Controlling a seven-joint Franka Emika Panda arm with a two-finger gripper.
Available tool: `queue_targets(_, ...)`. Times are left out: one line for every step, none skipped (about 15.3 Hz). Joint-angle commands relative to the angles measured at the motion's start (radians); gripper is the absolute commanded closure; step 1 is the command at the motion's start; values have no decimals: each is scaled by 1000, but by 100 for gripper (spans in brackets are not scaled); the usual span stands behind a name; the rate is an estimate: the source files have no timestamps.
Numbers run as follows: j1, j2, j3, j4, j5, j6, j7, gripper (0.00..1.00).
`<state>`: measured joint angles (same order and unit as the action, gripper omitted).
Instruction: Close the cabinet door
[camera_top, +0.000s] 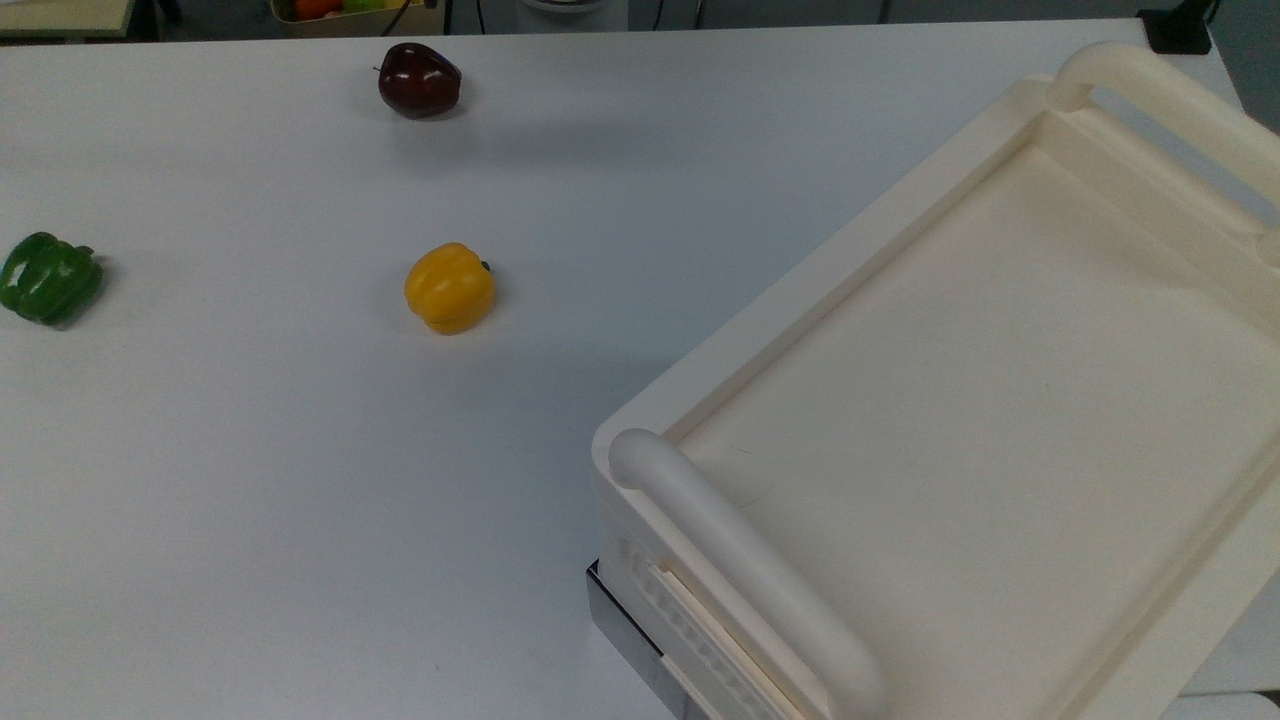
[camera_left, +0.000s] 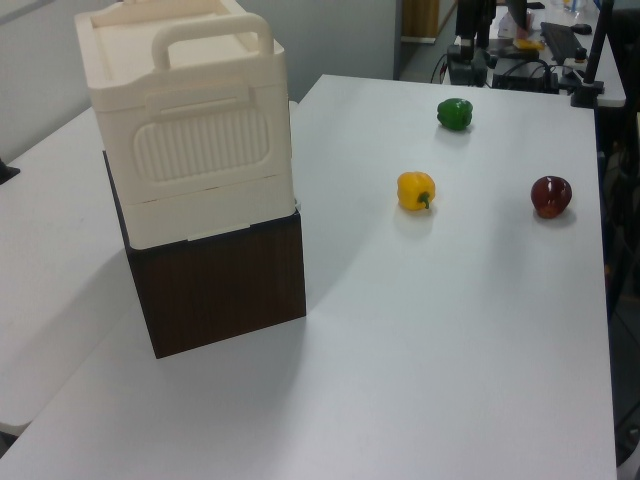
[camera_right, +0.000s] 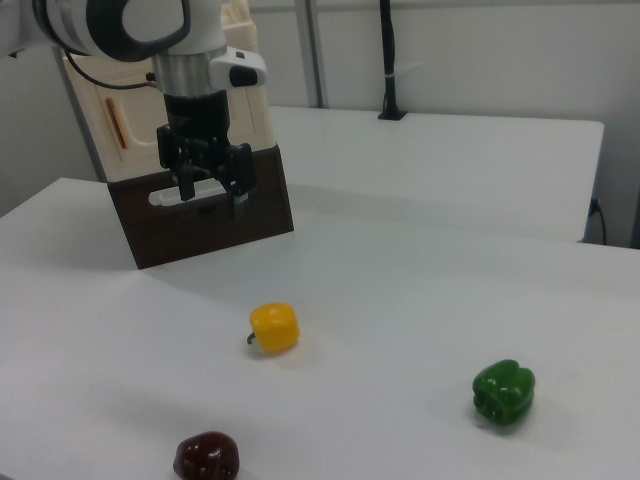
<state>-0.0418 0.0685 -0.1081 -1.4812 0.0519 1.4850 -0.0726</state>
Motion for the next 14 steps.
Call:
queue_targets(3,-22,-1,-4,-12,-28,-1,0)
queue_targets(3,-23,-1,-4,-12,-28,-1,0)
queue_targets(2,-23,-1,-4,-12,-28,1,0)
queue_targets(0,-24,-2,-4,-12,-28,2,0)
queue_targets(-1,-24,-2,-4,-12,-26,2,0)
queue_targets(-4,-24,-2,-2,-12,-23,2,0)
queue_targets(-4,-24,-1,-4,-12,-23,2,0)
queue_targets(-4,-24,-2,-4,-12,-25,2,0)
queue_targets(-4,-26,-2,-4,-12,-25,2,0)
queue_targets(-4,-32,-2,-4,-12,-23,2,0)
queue_targets(-6,-33,-2,-4,-12,-23,-1,0)
queue_targets(-6,-33,-2,-4,-12,-23,-1,0)
queue_targets(-6,-33,-2,-4,-12,-23,-1,0)
queue_targets(-4,-33,-2,-4,-12,-25,-1,0)
